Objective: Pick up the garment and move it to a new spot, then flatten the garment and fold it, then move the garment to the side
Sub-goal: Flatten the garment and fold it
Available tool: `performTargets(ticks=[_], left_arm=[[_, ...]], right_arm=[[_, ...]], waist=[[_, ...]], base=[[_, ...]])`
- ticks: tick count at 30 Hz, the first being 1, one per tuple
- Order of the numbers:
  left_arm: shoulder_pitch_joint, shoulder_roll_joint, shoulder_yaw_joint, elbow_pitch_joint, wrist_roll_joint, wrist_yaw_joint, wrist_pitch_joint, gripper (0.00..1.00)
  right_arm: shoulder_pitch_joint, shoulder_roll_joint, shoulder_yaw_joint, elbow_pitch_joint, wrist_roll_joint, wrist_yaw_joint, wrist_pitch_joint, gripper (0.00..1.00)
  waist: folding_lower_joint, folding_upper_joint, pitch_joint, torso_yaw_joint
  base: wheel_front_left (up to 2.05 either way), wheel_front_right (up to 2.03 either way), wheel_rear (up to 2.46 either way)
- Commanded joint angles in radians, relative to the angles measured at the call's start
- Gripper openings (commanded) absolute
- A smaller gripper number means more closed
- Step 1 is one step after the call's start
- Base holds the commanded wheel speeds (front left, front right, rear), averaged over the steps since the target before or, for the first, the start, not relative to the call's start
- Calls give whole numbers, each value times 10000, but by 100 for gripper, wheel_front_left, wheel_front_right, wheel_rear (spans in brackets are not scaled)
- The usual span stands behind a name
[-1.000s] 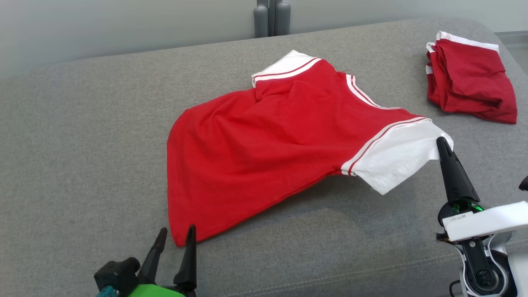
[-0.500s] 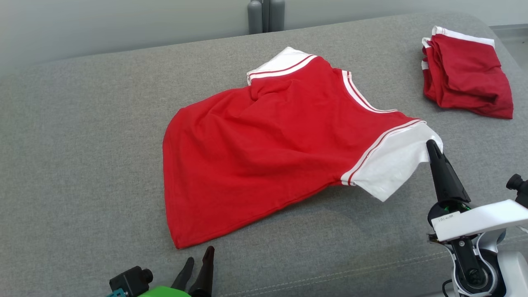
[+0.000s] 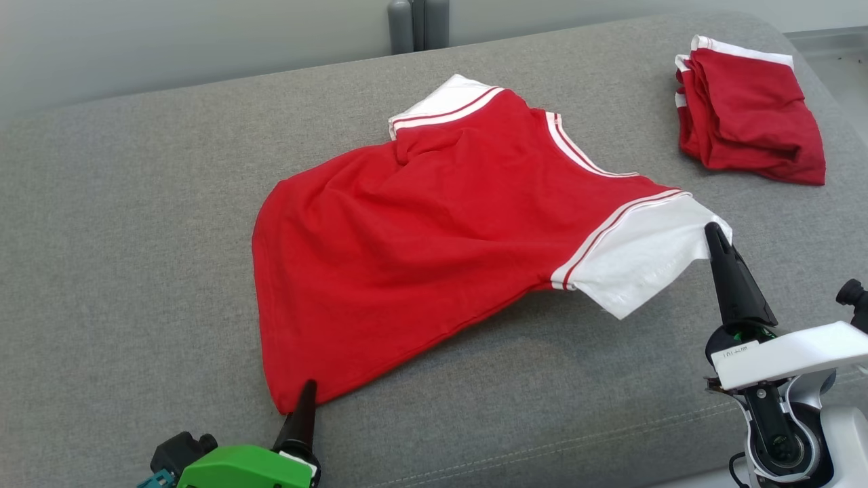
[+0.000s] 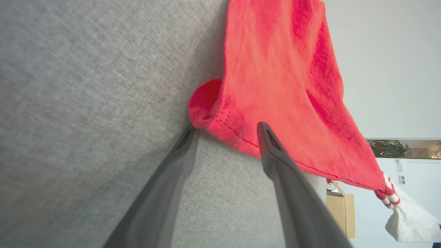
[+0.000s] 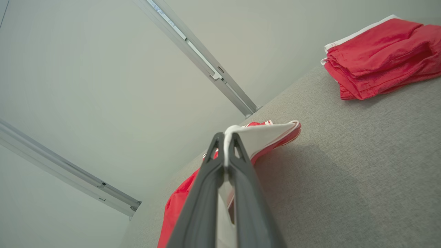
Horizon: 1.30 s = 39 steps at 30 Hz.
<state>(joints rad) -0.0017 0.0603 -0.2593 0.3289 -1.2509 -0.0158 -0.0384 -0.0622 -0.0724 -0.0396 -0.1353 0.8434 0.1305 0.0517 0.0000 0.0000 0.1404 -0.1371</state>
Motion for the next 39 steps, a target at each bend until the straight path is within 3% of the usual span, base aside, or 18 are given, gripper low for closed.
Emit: performTargets(ticks=[1,4,5,7,10,18,26,32,39], left_arm=[[-243,-5,141,149,-222,-105,-138,82],[-421,-39,323,448,-640,-220,-346,64],[-480,-46,339,529,-766,-292,-398,49],[-593,-62,400,630,-1062,-418,-485,38],[-701,-76,456,781,-1359,-520,-663,0],[-951,-78,592,603,-1706,-800,-1235,0],[-1168,250,833,-566,-1491,-824,-1432,0],[-1518,816,786,-2227,-1060,-213,-1199,0],[-2173,1393,926,-4462,-896,880,-612,0]], right_arm=[[-63,5,-21,-4,-63,3,-7,0],[-69,1,-50,-1,-123,3,-6,0],[-70,-2,-57,6,-140,3,-6,0],[-74,-2,-66,27,-145,3,-21,0],[-87,-20,-74,75,-190,3,-52,0],[-246,-9,13,192,-185,5,-129,0],[-776,-186,75,431,-95,3,-142,0],[-1509,-421,32,557,-177,3,106,0],[-2463,-414,-138,356,-183,3,464,0]], waist=[[0,0,15,-26],[0,0,29,-37],[0,0,34,-37],[0,0,45,-24],[0,0,48,7],[0,0,20,81],[0,0,-234,154],[0,0,-692,227],[0,0,-1278,223]], base=[[0,0,0],[0,0,0],[0,0,0],[0,0,0],[0,0,0],[0,0,0],[0,0,0],[0,0,0],[0,0,0]])
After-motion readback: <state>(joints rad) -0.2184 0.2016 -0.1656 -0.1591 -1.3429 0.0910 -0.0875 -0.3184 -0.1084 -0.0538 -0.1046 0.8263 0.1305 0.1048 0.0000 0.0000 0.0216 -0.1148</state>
